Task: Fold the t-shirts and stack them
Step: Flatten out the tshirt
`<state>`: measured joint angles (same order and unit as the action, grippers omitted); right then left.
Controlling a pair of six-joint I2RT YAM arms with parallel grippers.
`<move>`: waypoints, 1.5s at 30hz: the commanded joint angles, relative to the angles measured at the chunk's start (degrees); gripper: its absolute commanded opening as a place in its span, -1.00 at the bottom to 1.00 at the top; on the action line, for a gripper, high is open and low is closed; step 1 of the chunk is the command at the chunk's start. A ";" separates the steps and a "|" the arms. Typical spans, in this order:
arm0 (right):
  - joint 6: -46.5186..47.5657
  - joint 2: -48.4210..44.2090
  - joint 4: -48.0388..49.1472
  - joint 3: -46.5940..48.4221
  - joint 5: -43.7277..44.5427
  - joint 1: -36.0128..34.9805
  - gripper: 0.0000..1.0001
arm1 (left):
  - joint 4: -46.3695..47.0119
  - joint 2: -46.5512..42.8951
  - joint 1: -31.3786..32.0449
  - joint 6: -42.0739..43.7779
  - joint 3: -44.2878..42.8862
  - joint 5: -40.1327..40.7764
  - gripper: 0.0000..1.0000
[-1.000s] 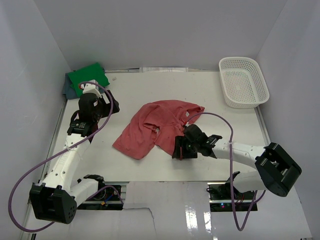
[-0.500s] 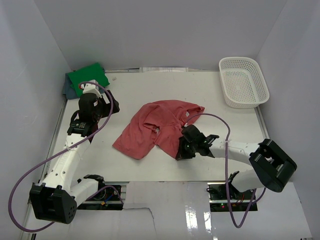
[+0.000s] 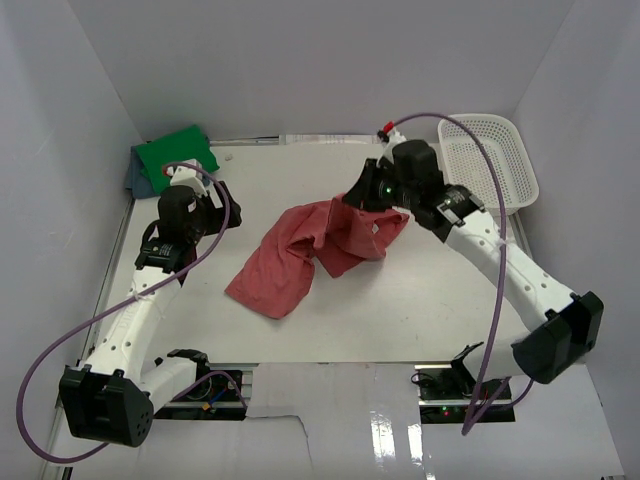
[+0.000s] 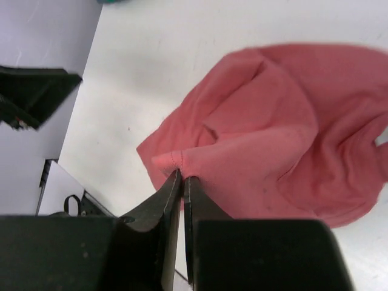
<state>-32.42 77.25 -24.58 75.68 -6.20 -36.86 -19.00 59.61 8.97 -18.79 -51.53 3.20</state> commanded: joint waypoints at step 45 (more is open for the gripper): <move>3.60 47.55 5.95 42.18 -20.61 33.08 -0.85 | -17.03 36.00 44.29 17.47 -17.03 6.56 0.49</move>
<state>-28.77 127.42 -21.63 118.21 -25.23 -3.84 -34.09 94.15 52.99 -0.73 -66.70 8.95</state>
